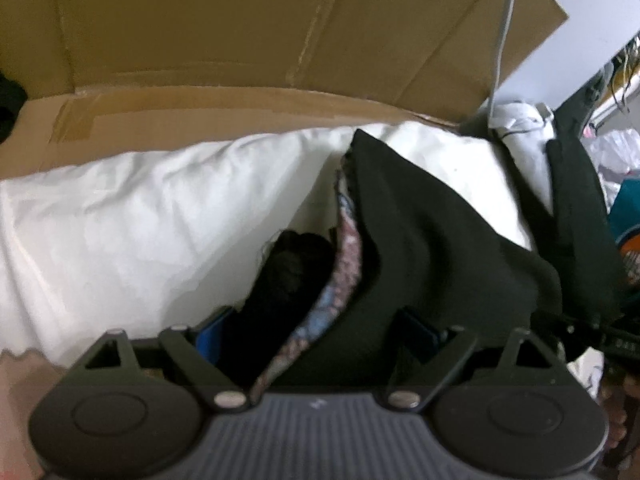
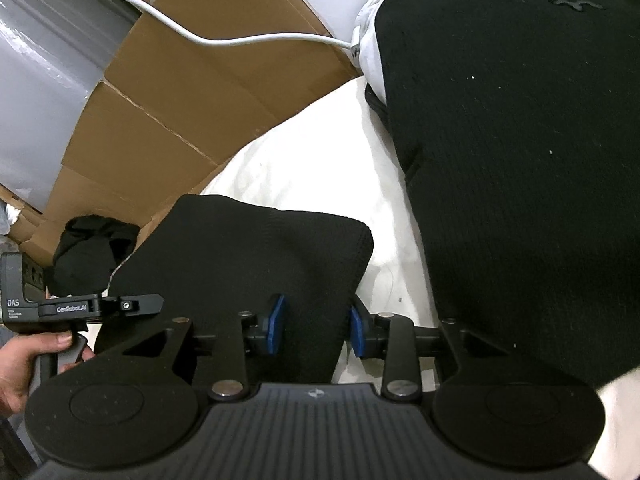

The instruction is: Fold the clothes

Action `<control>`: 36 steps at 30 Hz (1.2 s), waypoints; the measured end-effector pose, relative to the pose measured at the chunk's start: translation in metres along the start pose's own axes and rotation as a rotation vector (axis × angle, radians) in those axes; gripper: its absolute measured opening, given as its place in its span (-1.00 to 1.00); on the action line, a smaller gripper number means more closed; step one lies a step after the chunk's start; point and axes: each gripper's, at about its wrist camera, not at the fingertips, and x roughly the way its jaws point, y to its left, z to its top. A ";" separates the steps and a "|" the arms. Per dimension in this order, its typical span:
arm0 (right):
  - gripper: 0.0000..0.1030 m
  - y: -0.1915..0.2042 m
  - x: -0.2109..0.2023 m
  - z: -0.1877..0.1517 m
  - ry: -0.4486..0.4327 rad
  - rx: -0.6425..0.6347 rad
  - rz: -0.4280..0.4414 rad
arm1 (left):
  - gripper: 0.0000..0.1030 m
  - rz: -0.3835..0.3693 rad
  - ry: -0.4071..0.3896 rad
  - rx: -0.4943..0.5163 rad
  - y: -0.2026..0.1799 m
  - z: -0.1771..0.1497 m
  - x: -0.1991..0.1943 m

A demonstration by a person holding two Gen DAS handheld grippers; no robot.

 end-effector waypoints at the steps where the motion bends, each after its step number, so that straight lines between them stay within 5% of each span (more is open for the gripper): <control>1: -0.27 0.001 0.001 -0.001 0.003 -0.001 -0.001 | 0.63 0.009 0.001 0.014 -0.003 0.002 0.001; 5: -0.27 -0.001 0.005 -0.003 0.011 0.014 0.011 | 0.02 -0.010 -0.001 0.017 -0.006 0.002 -0.004; 11: -0.27 -0.001 0.006 -0.003 0.008 0.002 0.026 | -0.28 -0.045 -0.057 -0.035 -0.003 -0.009 -0.022; 17: -0.71 0.000 0.008 0.000 0.001 -0.017 0.073 | -0.34 -0.050 -0.139 -0.072 -0.004 -0.020 -0.039; 26: -0.76 0.033 -0.029 -0.001 -0.112 -0.161 0.109 | -0.39 -0.075 -0.266 -0.141 -0.010 -0.034 -0.080; 36: -0.77 0.096 -0.104 -0.007 -0.210 -0.318 0.170 | -0.40 -0.083 -0.437 -0.216 -0.029 -0.068 -0.169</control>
